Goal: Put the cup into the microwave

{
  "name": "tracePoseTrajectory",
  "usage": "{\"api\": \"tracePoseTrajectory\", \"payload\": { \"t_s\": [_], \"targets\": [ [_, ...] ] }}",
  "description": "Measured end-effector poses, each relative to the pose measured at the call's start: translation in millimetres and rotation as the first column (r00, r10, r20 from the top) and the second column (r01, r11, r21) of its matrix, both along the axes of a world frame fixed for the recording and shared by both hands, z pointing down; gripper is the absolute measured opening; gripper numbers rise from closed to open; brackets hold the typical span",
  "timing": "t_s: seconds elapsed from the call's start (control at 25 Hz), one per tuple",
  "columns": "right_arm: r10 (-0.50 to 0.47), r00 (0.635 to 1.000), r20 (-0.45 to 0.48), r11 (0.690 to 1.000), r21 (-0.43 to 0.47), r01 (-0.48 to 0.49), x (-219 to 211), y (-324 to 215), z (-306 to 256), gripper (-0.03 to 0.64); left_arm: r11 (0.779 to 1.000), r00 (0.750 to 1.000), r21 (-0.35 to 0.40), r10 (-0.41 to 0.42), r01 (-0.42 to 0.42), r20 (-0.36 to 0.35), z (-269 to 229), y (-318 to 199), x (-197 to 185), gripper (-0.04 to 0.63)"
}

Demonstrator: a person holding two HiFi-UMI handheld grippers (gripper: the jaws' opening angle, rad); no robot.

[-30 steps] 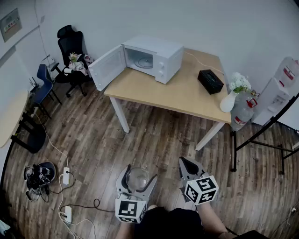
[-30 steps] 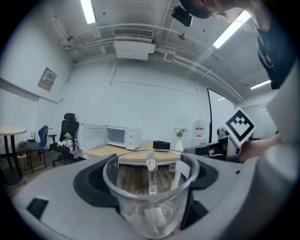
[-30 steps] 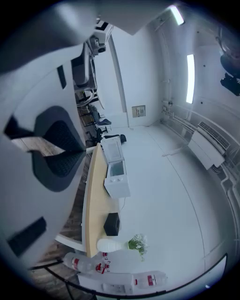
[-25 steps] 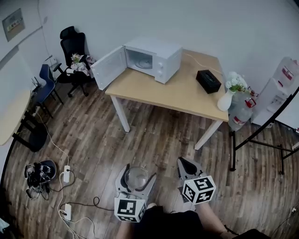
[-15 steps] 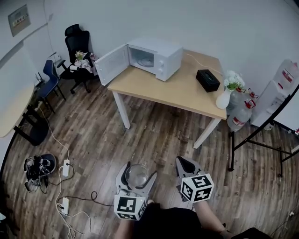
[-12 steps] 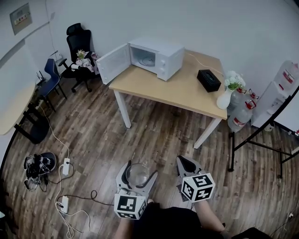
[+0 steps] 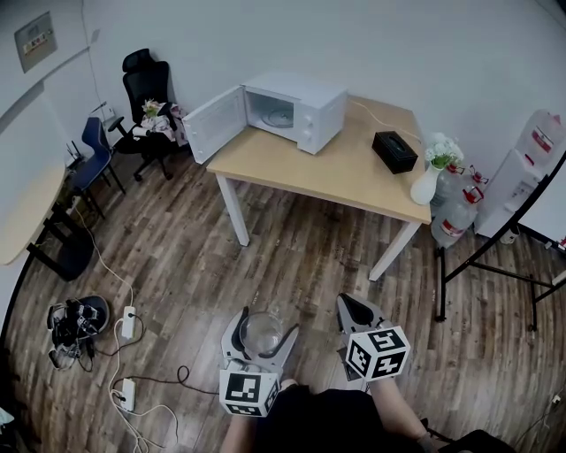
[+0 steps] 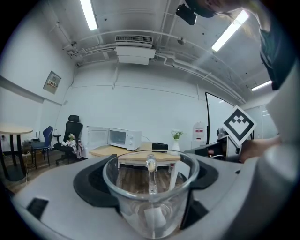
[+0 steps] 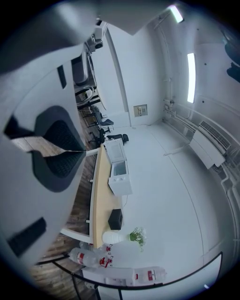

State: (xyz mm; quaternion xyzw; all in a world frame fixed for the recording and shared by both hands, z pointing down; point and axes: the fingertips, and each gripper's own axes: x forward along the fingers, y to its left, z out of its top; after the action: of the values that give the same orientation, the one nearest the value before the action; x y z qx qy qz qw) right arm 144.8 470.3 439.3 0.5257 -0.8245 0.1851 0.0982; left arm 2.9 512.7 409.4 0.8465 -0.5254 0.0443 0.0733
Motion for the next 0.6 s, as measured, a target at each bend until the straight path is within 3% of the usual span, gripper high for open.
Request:
{"api": "tracePoseTrajectory", "payload": {
  "t_s": [0.6],
  "targets": [
    [0.025,0.999,0.027,1.0,-0.015,-0.025,-22.5,-10.2,10.1,-0.005,1.0,1.0,-0.019,0.007,-0.007,0.011,7.4,-9.5,-27.9,0.431]
  ]
}}
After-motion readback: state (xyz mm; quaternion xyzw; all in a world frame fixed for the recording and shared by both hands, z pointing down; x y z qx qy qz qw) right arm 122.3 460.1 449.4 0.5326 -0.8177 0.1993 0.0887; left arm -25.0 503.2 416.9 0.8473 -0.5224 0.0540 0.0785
